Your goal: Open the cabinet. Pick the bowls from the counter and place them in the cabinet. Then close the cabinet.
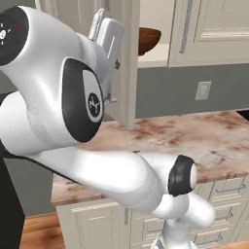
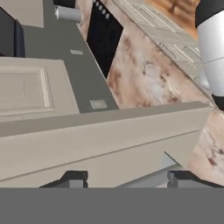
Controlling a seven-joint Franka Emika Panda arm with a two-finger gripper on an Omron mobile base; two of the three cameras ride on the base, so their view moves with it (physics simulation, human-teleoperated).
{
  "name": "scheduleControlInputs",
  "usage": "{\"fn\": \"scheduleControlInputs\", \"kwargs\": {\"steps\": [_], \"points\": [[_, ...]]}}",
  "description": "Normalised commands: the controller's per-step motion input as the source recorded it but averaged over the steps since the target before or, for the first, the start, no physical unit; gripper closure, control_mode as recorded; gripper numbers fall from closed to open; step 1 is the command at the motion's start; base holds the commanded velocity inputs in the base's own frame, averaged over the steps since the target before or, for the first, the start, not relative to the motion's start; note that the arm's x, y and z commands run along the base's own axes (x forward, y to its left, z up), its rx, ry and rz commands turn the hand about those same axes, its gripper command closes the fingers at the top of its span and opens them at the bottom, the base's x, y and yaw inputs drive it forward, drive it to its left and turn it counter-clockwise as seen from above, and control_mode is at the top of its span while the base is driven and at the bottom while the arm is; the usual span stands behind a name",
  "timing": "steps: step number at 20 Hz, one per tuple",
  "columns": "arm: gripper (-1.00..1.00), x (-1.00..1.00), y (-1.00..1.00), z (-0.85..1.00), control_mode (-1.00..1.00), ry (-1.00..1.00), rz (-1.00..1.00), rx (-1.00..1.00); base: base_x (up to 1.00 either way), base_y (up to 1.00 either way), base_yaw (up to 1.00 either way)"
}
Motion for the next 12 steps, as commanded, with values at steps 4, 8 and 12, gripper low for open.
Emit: {"fn": "scheduleControlInputs", "kwargs": {"steps": [4, 8, 12], "points": [[-1.00, 1.00, -0.54, -1.00, -1.00, -0.37, 0.32, -0.02, 0.00, 0.00, 0.00], [-1.00, 1.00, -0.69, -1.00, -1.00, -0.31, 0.33, 0.00, 0.00, 0.00, 0.00], [-1.00, 1.00, -0.81, -1.00, -1.00, -0.29, 0.30, -0.01, 0.00, 0.00, 0.00]]}}
